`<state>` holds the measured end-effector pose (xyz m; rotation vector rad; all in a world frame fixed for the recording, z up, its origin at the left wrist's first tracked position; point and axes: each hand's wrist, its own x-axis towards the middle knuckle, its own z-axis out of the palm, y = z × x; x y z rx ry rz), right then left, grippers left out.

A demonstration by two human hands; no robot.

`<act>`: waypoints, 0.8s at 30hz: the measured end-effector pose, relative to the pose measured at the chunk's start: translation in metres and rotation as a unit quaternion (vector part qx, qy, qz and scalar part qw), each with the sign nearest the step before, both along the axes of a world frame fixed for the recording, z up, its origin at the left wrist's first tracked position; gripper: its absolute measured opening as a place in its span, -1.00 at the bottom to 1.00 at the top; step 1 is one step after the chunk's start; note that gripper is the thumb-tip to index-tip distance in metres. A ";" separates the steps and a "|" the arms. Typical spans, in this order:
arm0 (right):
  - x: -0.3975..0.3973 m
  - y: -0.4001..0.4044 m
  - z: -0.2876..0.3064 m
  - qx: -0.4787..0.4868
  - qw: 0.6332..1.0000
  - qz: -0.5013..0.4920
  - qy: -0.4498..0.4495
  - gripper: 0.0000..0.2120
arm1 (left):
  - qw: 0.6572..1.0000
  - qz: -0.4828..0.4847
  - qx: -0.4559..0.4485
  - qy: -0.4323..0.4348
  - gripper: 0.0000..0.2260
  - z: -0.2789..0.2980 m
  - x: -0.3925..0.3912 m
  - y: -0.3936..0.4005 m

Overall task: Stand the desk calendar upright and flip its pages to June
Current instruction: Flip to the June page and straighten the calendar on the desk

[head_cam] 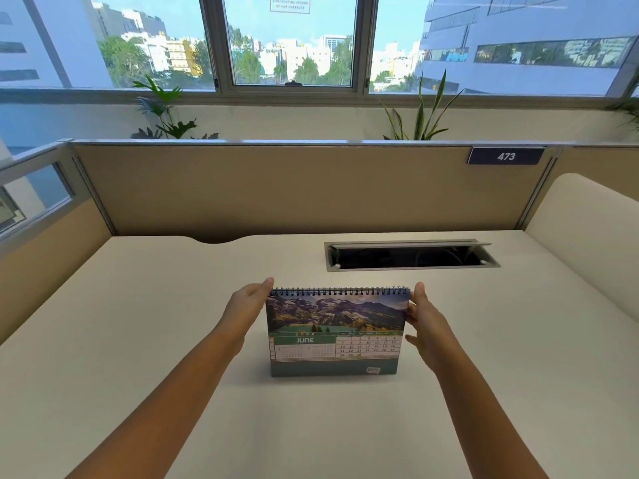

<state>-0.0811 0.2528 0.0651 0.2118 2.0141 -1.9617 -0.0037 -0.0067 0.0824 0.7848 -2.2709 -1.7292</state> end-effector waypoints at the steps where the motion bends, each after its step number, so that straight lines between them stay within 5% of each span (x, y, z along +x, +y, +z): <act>1: 0.001 -0.001 -0.001 0.022 1.000 0.004 0.020 -0.53 | 1.000 -0.019 -0.016 0.011 -0.65 -0.002 0.002 0.001; 4: 0.003 -0.002 -0.009 0.084 0.992 0.006 0.089 -0.57 | 0.998 -0.033 -0.047 0.022 -0.75 -0.010 0.006 -0.001; 9: 0.000 0.000 -0.020 0.086 0.989 -0.056 0.109 -0.68 | 0.996 0.078 -0.023 0.029 -0.69 -0.024 0.011 -0.001; 17: -0.003 0.000 -0.027 0.207 0.955 -0.037 0.209 -0.65 | 0.999 0.036 0.017 0.030 -0.60 -0.034 0.010 0.011; 24: -0.002 0.001 -0.030 0.168 0.971 -0.025 0.165 -0.59 | 0.998 0.057 0.022 0.034 -0.64 -0.038 0.010 0.017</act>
